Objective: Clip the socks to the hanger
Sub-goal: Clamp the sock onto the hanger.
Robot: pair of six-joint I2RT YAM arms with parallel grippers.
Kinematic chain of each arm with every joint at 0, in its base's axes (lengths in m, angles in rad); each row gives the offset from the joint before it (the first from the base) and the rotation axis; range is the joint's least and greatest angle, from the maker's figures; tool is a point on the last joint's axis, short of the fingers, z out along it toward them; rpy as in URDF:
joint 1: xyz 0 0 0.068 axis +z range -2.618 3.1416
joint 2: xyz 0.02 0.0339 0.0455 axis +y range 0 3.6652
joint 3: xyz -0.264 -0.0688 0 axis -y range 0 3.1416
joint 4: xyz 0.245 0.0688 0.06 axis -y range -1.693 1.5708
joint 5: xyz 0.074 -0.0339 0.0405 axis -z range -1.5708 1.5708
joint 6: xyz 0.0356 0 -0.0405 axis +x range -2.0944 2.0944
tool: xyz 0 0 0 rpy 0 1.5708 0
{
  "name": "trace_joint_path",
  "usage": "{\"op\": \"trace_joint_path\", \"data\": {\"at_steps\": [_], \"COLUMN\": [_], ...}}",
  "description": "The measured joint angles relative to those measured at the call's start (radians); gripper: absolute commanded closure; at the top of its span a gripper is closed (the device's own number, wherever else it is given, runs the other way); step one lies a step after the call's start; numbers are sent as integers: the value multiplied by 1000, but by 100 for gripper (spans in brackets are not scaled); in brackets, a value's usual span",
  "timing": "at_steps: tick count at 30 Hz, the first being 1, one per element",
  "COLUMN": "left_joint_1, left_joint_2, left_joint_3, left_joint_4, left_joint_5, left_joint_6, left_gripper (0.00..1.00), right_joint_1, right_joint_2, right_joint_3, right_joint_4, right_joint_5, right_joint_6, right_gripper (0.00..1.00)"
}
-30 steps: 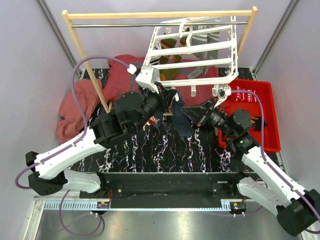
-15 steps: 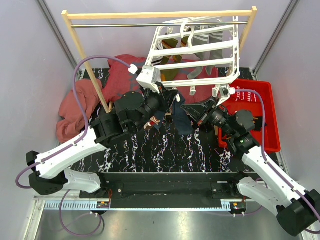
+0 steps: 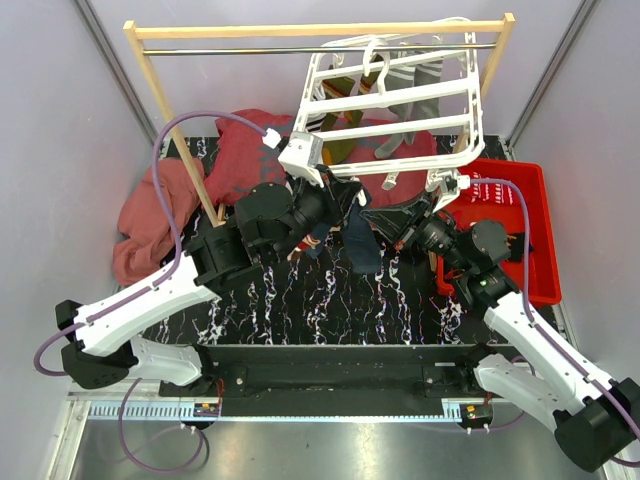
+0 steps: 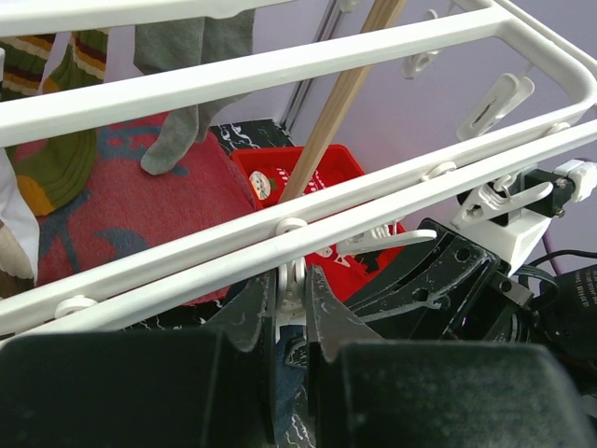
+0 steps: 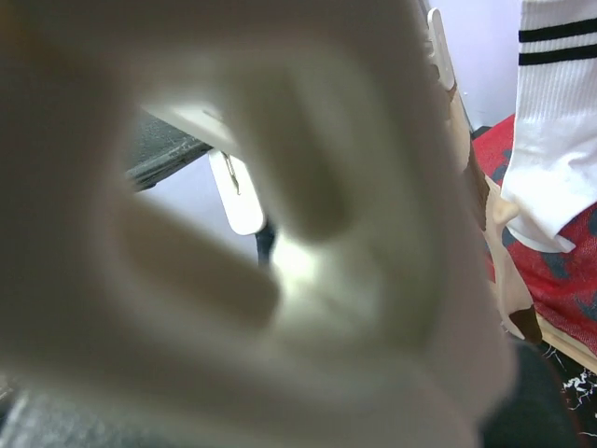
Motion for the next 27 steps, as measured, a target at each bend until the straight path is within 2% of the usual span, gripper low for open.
{"op": "trace_joint_path", "data": {"at_steps": [15,18,19,25,26,27], "left_joint_1": [0,0,0,0,0,0], "left_joint_2": [13,19,21,25,25,25], "left_joint_3": [0,0,0,0,0,0], "left_joint_4": [18,20,20,20,19,18], "left_joint_5": [13,13,13,15,16,16], "left_joint_6": [-6,-5,-5,-8,-8,-7], "left_gripper": [90,82,76,56,49,46], "right_joint_1": [1,1,1,1,1,1], "right_joint_2": [-7,-12,-13,-16,-16,-16], "right_joint_3": [4,13,15,16,16,16], "right_joint_4": [6,6,6,6,6,6], "right_joint_5": [0,0,-1,-3,-3,-3], "right_joint_6": [2,2,2,2,2,2], "right_gripper": [100,100,100,100,100,100]}}
